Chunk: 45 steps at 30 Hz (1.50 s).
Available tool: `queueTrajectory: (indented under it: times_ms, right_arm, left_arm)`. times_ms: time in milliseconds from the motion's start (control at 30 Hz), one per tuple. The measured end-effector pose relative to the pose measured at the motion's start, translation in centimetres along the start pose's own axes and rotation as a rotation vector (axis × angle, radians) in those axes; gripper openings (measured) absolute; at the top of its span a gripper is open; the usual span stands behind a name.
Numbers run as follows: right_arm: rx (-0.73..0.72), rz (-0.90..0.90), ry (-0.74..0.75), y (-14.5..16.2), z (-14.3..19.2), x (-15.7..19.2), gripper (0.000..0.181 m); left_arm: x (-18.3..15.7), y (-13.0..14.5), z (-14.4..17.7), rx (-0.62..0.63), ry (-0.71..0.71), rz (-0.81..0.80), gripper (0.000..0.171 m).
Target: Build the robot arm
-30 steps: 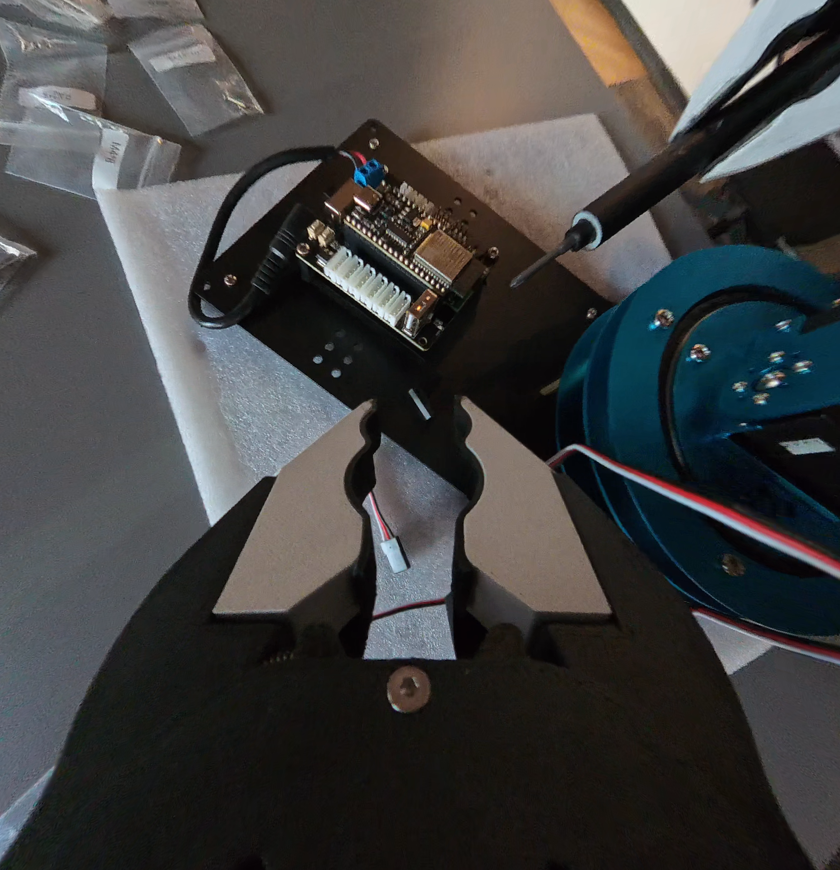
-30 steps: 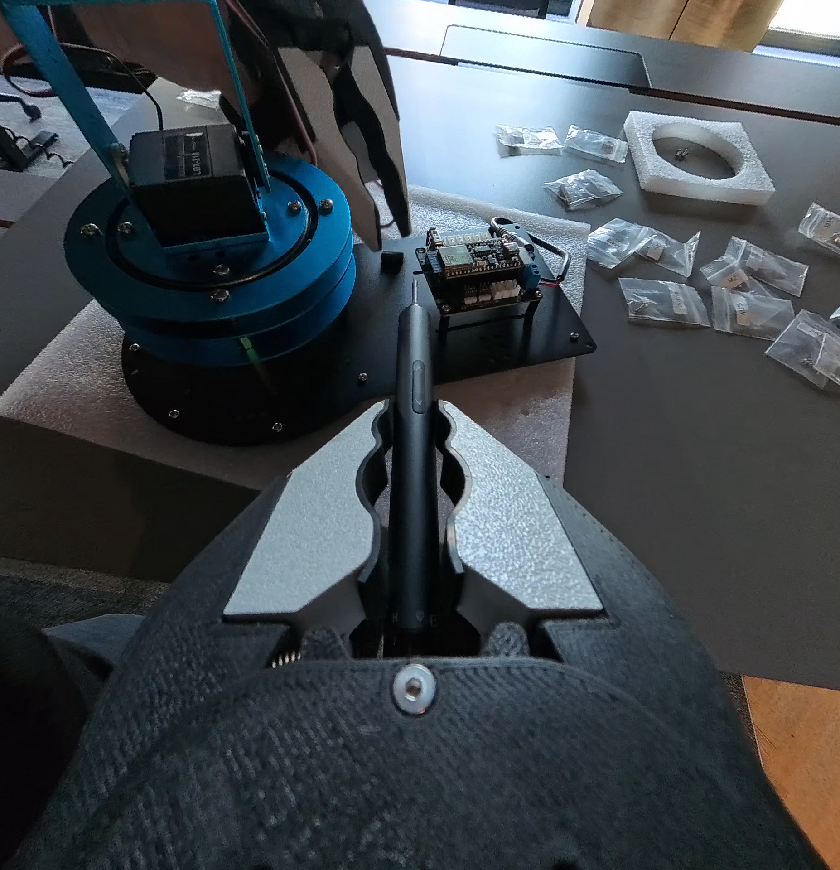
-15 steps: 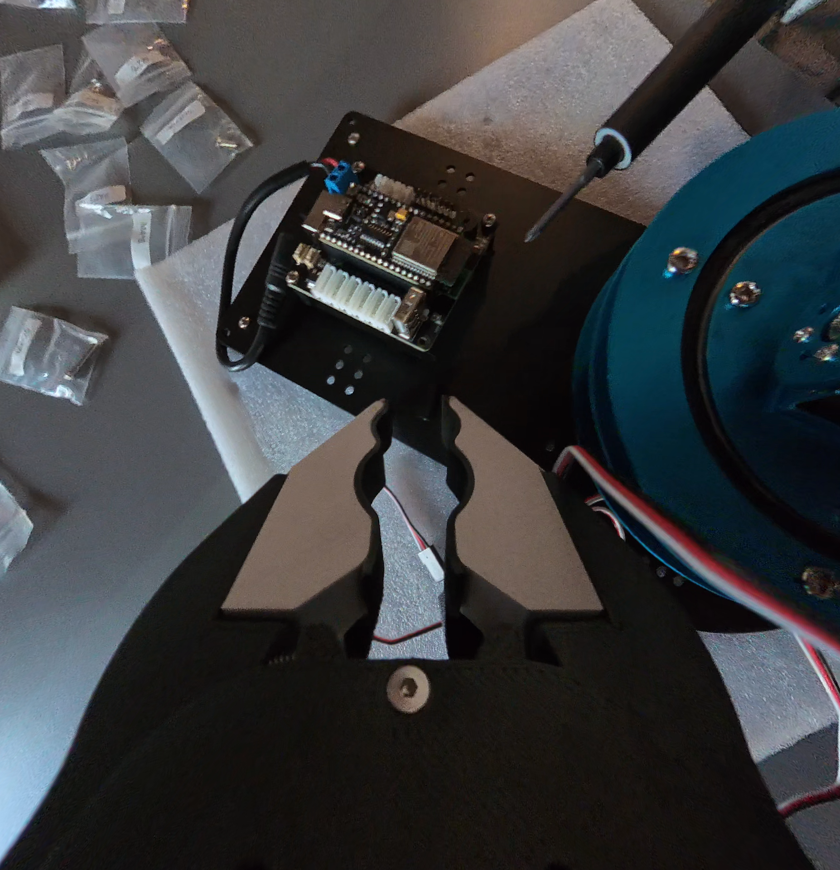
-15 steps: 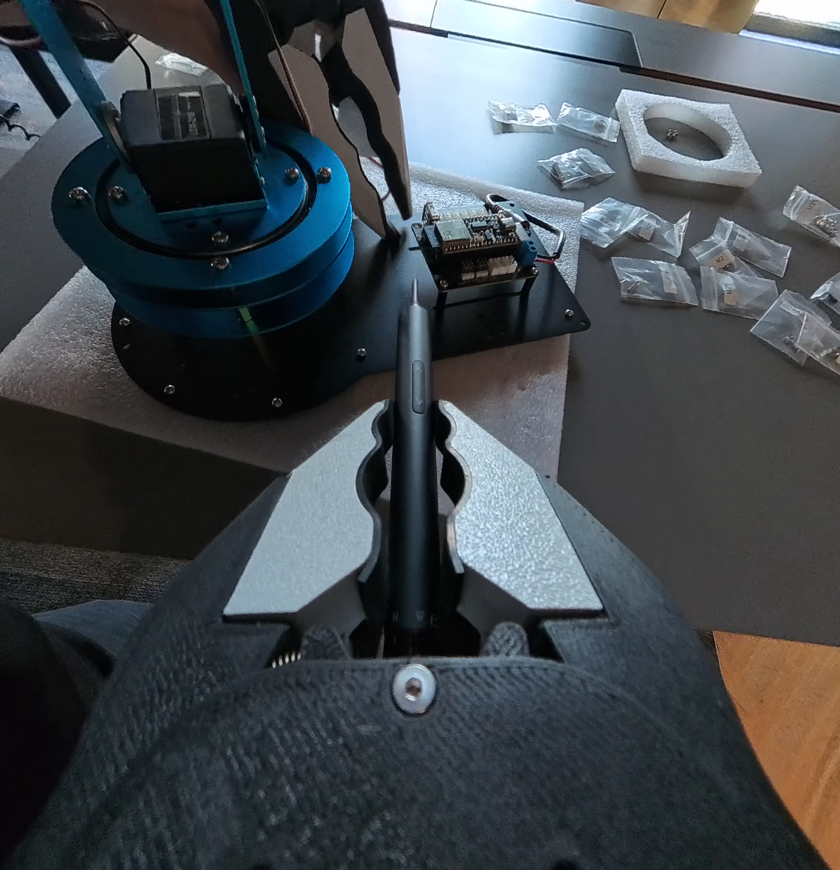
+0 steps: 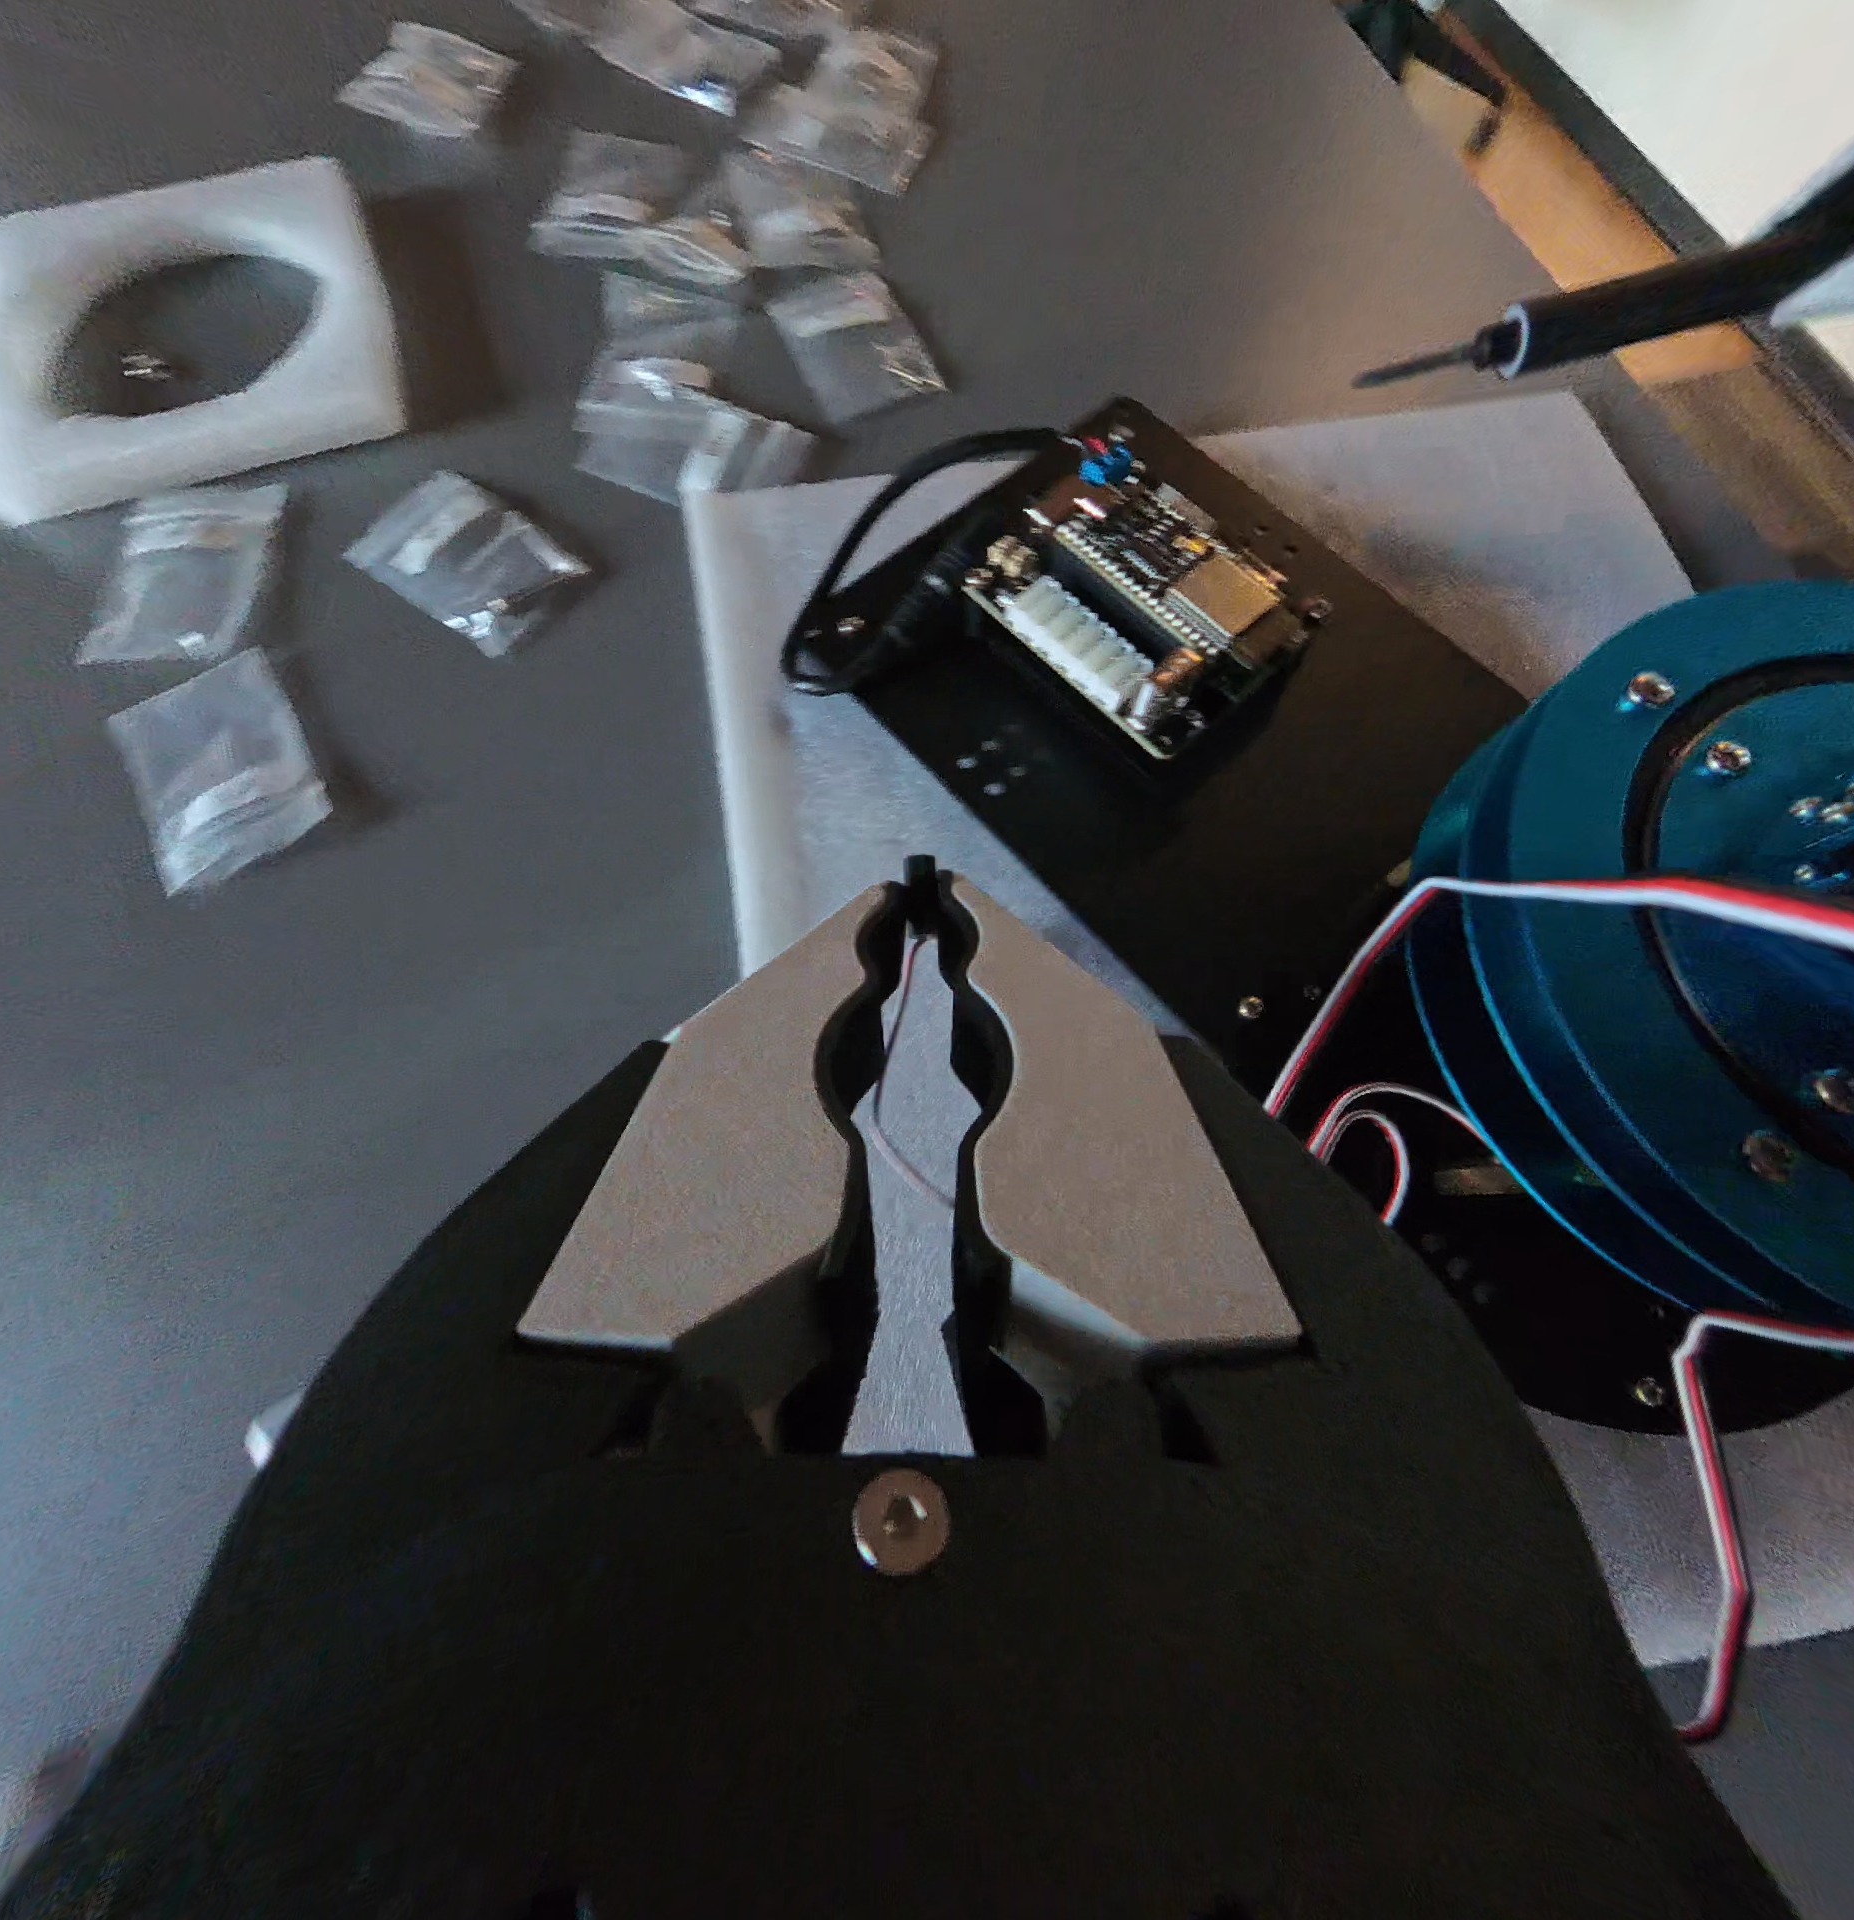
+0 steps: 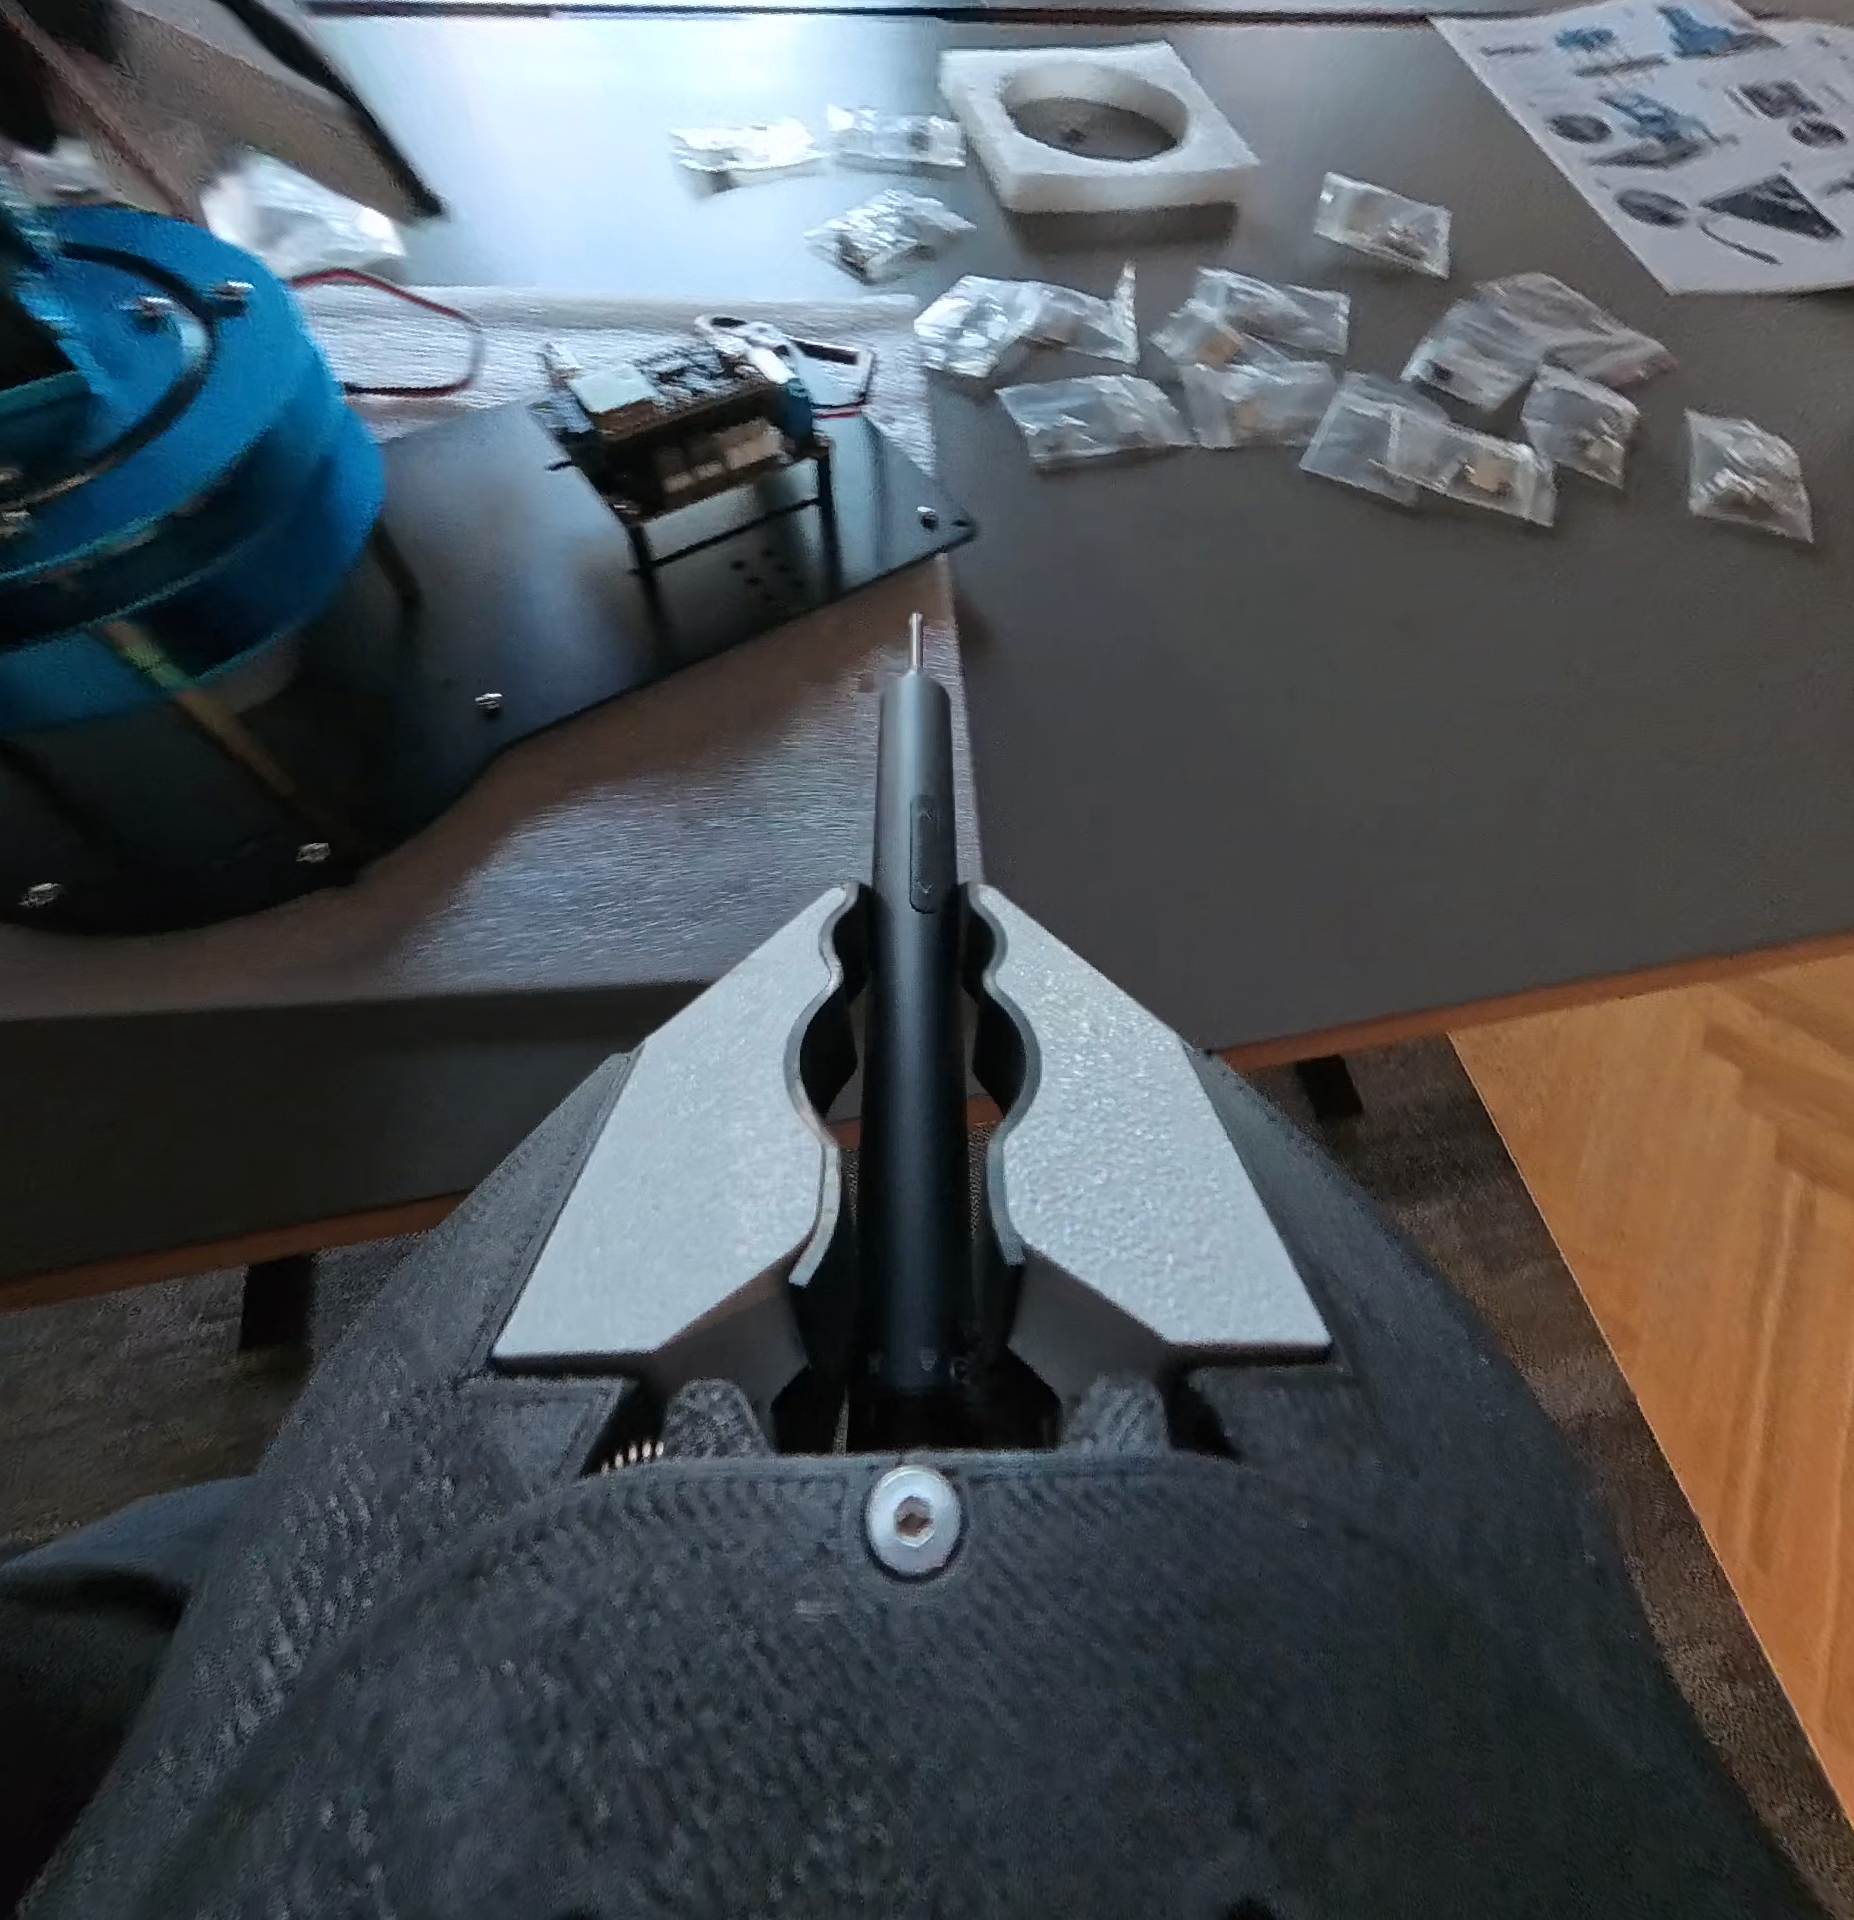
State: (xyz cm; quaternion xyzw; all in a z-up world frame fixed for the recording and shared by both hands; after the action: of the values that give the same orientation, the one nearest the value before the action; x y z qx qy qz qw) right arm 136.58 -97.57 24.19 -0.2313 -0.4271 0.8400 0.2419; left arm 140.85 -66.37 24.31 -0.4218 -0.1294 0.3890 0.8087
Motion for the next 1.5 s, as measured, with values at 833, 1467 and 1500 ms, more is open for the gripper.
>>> queueTrajectory:
  times_ms: [833,1467,1500]
  right_arm:
    - [0.140,-0.158,0.145,0.3,-9.1,-5.0,0.017]
    - [-0.518,0.012,0.129,-11.7,4.1,1.9,0.037]
    - [-0.586,0.021,0.138,-13.4,5.7,3.9,0.037]
  left_arm:
    - [-7.9,4.3,14.0,-0.455,-0.140,0.328,0.003]
    - [-6.6,2.8,16.5,-0.615,0.043,0.207,0.003]
    - [-6.2,2.7,16.7,-0.614,0.122,0.191,0.003]
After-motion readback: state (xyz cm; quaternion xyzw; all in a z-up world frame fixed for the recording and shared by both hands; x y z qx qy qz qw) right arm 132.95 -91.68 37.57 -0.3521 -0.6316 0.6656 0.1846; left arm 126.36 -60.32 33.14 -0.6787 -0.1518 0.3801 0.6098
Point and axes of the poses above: each gripper's, where its closed fingertips meet, z back along the fingers, y out of its underside, x = y × z across the jaws, the point moved 4 cm from there along z, back along the fingers, and after that the axes turned 8 degrees about z, right-handed, at the moved point
